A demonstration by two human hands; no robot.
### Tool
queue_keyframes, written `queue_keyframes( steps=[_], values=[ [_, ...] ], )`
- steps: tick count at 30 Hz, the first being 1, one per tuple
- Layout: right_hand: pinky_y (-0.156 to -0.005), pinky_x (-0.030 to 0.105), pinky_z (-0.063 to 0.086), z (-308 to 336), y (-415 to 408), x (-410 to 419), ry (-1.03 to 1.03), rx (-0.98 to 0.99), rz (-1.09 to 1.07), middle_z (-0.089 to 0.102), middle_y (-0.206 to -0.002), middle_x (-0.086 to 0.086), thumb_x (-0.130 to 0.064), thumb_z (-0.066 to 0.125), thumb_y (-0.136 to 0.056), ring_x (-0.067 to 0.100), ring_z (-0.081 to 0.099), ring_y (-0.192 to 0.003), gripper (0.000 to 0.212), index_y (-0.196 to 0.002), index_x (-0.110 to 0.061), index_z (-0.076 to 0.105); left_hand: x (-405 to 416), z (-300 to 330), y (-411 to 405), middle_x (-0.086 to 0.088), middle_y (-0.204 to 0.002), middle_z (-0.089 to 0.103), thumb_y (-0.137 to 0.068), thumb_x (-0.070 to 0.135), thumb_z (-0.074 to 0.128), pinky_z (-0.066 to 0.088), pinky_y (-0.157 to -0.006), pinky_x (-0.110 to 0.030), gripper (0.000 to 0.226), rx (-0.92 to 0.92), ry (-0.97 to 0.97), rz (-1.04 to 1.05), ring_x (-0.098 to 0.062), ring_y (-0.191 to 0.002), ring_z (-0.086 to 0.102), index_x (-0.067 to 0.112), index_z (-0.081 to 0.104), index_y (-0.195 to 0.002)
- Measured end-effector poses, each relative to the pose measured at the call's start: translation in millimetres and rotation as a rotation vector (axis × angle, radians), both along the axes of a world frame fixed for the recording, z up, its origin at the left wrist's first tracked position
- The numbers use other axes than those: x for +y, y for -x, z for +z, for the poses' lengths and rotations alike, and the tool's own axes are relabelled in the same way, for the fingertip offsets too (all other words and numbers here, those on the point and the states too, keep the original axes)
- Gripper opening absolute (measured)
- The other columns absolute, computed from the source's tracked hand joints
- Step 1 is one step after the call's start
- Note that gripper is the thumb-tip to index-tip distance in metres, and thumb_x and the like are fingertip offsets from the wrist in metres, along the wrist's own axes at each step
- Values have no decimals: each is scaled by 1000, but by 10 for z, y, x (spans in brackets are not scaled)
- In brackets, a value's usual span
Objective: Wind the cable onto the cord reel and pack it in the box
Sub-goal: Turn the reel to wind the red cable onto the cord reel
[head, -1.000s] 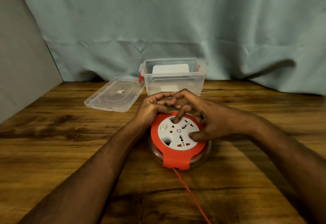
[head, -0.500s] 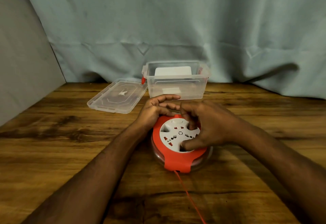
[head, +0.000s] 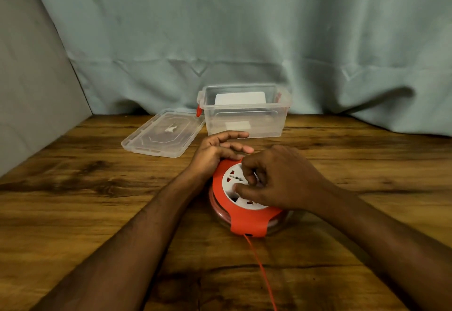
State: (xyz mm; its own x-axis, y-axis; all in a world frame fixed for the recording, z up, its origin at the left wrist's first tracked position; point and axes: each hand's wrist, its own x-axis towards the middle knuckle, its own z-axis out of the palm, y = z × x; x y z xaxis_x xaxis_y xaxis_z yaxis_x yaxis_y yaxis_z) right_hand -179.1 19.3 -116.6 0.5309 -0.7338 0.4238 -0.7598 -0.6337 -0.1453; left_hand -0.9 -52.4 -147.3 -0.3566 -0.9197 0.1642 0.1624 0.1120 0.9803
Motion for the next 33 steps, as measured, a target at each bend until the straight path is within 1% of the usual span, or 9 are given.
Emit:
queue_keyframes(
  steps=[2,5,8,11,13,17,25,28,33],
  values=[
    [-58,7,28,67,89,0,12,-4,110,62,-63,-19,-38,78,-83,-8,52,-57,15,-87,-38,64,-1,4,-5,-39,-116,64,-76,-20,51,60,-79,-30,57,-14,16,18,-38,-98,65,-5,59,-131],
    [-60,5,33,144,240,-25,-87,-1,165,64,-95,-26,-20,78,-77,-14,55,-74,41,-113,-35,63,16,25,7,-44,-124,58,-79,-20,48,59,-76,-27,54,-60,65,40,-38,-97,66,-5,59,-130],
    [-69,16,40,174,288,-52,-214,47,170,64,-120,-26,-24,74,-72,-4,58,-86,60,-122,-50,52,-1,12,-11,-42,-126,58,-74,-10,54,60,-80,-30,58,-67,73,25,-45,-104,66,-3,59,-131],
    [-81,15,38,173,329,-83,-317,88,127,63,-130,-29,-27,81,-77,-14,51,-104,84,-147,-50,40,-37,-34,-21,-39,-126,60,-77,-10,54,59,-85,-35,56,-84,85,-1,-51,-115,62,-2,58,-133],
    [-84,12,39,183,353,-94,-365,75,109,63,-129,-32,-27,85,-78,-21,49,-107,95,-151,-54,31,-35,-26,-19,-29,-120,68,-82,-18,51,59,-85,-35,53,-91,89,-8,-42,-112,68,-1,59,-131],
    [-79,16,48,204,347,-83,-446,-11,106,68,-121,-27,-27,91,-74,-14,59,-104,100,-144,-57,26,-2,-3,5,-10,-104,77,-81,-22,50,60,-76,-30,52,-81,66,-19,-23,-97,75,11,66,-117],
    [-77,32,54,205,259,-24,-342,-4,35,71,-96,-20,-49,94,-62,-1,61,-94,79,-113,-49,34,-37,-13,-3,-34,-124,65,-78,-23,50,58,-89,-44,59,-45,51,4,-48,-113,66,-4,58,-133],
    [-67,27,47,199,240,-26,-301,50,6,68,-92,-22,-55,92,-61,-1,58,-90,63,-96,-46,40,-46,-23,-2,-35,-125,64,-78,-24,50,56,-91,-48,60,-47,49,3,-53,-115,62,-4,57,-133],
    [-55,24,32,161,217,-43,-237,85,13,58,-69,-13,-59,88,-63,3,50,-63,48,-73,-31,50,-45,-8,-6,-32,-125,65,-78,-25,48,60,-82,-35,60,-34,38,-8,-39,-105,68,-4,57,-133]
  ],
)
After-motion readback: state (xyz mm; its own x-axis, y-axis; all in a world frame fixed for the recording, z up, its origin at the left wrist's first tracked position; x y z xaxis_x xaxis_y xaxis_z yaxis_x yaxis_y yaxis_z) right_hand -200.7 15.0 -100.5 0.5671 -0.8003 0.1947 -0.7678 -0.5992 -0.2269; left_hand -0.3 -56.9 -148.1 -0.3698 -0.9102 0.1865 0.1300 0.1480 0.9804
